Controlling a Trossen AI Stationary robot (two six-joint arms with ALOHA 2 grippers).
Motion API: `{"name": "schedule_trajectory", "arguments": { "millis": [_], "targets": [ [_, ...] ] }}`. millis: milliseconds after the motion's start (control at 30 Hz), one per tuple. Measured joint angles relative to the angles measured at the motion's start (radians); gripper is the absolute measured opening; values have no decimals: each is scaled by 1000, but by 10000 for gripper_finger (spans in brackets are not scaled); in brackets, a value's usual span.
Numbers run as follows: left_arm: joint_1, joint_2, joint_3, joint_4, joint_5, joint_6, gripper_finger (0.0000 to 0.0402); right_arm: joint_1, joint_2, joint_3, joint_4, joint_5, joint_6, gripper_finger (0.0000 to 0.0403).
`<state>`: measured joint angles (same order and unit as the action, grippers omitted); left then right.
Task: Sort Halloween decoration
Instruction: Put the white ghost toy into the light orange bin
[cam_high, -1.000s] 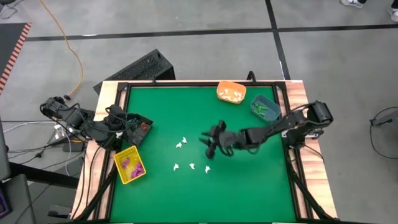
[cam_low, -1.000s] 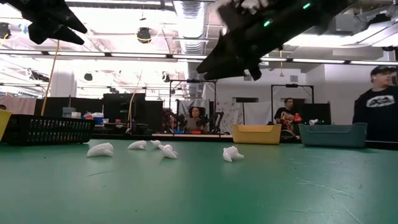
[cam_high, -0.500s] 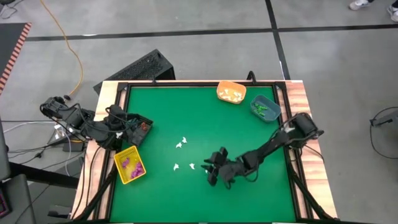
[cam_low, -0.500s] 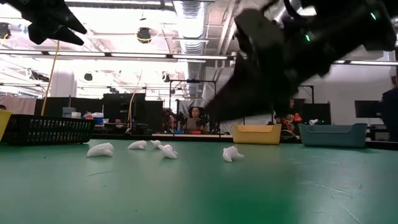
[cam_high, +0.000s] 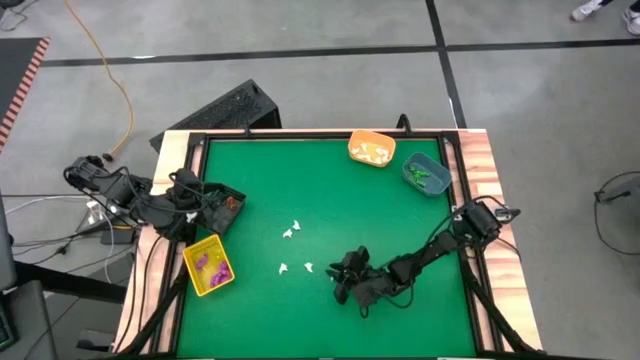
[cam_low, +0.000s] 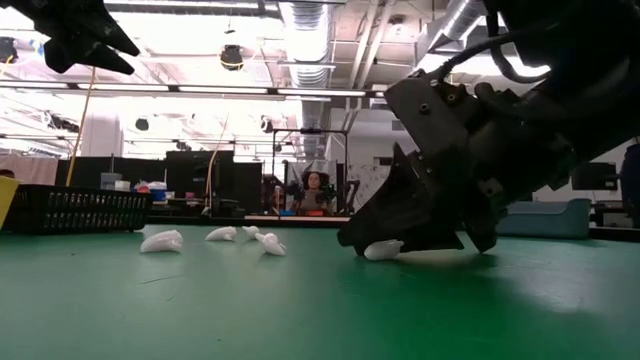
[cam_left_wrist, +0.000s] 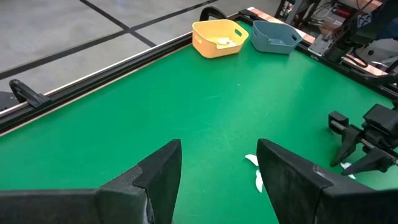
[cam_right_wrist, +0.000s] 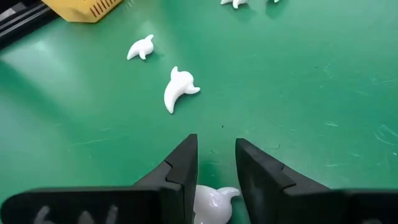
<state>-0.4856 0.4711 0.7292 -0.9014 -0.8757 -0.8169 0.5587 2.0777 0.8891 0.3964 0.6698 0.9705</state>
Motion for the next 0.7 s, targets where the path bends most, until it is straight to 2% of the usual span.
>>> {"name": "schedule_trajectory", "arguments": {
  "millis": [300,500,700],
  "targets": [
    [0,0,0,0,-1,-16,199,-11,-8,37,-81,8,4,118],
    [0,0,0,0,-10,-17,199,-57,-112,38,-110,75,-175,107],
    [0,0,0,1,-41,-18,199,-154,-244,36,-134,117,-373,107]
  ]
}}
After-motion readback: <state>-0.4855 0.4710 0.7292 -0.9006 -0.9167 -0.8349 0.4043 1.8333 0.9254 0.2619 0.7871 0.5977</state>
